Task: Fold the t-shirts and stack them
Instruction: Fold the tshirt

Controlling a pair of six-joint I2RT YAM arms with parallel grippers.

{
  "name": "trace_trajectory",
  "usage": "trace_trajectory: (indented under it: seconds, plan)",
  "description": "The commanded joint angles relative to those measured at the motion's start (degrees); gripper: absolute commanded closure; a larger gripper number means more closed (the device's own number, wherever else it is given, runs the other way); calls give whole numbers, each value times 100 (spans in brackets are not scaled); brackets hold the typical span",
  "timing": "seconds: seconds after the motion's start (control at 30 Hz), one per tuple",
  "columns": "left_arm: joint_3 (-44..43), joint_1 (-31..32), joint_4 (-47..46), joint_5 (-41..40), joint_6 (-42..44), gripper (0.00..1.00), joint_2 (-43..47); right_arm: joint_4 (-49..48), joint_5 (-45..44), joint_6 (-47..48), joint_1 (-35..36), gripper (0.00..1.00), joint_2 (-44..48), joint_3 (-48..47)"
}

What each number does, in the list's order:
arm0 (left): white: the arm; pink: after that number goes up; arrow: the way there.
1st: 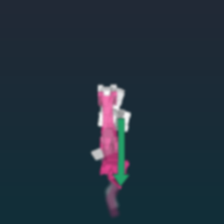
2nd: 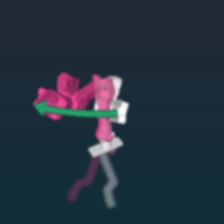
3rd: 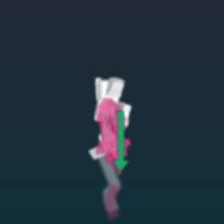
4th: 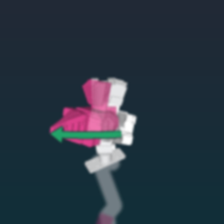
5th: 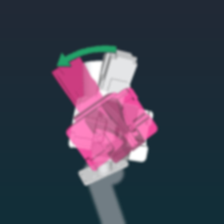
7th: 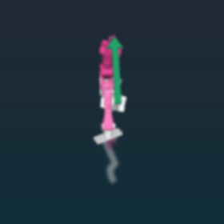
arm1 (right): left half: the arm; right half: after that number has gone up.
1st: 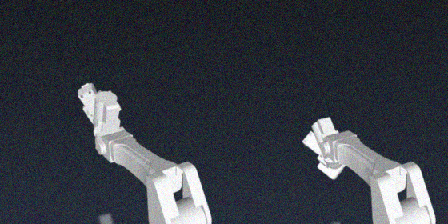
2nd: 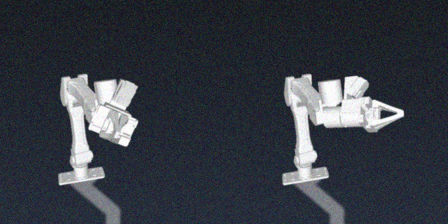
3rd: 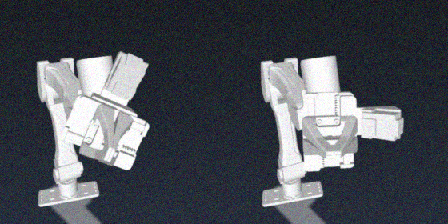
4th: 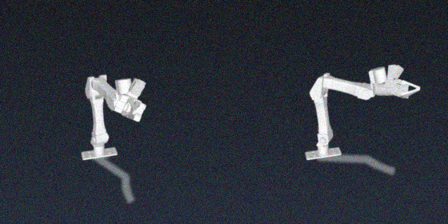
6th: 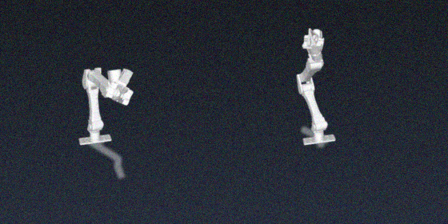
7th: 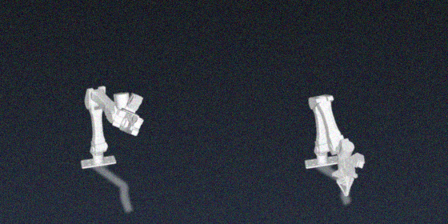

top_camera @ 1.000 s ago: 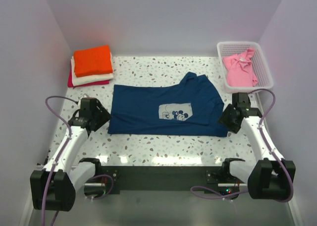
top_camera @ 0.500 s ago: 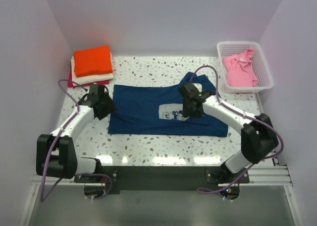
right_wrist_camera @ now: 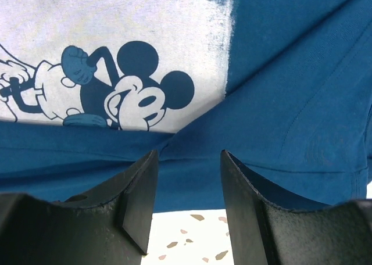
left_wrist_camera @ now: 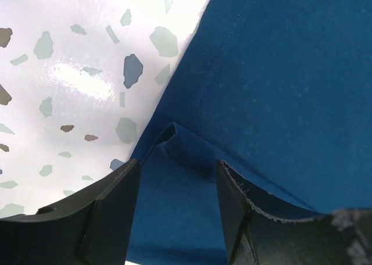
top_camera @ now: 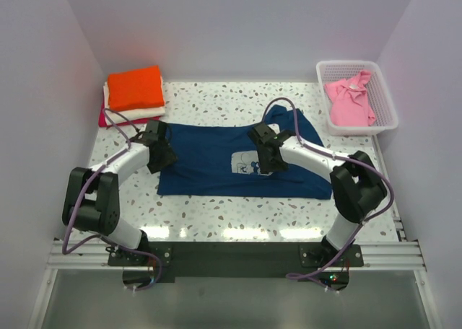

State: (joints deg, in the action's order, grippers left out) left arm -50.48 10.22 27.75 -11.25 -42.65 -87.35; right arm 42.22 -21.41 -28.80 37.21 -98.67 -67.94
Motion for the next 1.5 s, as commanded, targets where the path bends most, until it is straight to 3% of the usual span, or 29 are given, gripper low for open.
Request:
trace_trajectory:
  seconds: [0.0, 0.63, 0.83, 0.97, 1.23, 1.47]
  plan:
    - [-252, 33, -182, -229, -111, 41, -98, -222, -171, 216, 49, 49, -99, -123]
    - [-182, 33, -340, -167, -59, 52, -186, -266, -83, 6, 225, 51, -363, -26]
    - [-190, 33, -375, -141, -50, 54, -221, -196, -144, -126, 216, 67, -416, -96]
    - [-182, 33, -384, -150, -33, 55, -239, -135, -144, -179, 216, 85, -451, -140]
    - [-199, 33, -393, -159, -6, 61, -239, -117, -109, -197, 216, 100, -363, -123]
    - [-225, 33, -375, -168, 20, 64, -230, -47, -162, -267, 216, 100, -223, -158]
